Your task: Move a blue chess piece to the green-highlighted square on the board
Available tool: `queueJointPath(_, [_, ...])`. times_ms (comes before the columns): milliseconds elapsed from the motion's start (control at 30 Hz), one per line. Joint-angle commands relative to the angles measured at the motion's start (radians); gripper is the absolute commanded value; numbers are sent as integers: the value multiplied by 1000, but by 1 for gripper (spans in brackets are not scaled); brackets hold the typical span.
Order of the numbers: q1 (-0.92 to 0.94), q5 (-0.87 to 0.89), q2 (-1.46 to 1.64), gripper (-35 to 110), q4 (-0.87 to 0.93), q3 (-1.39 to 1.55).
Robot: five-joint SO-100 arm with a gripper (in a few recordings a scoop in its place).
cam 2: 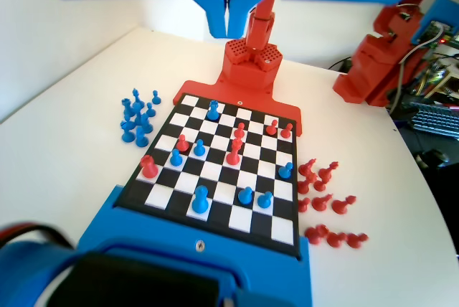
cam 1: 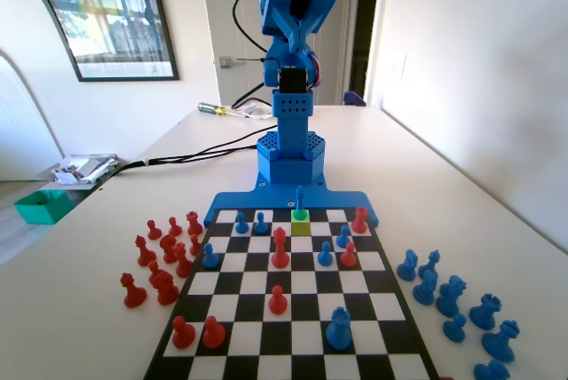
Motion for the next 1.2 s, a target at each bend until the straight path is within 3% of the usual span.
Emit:
queueJointPath(0, [-17,8,115,1,-66,66])
queueJointPath(1167, [38,28,236,1,-109,83])
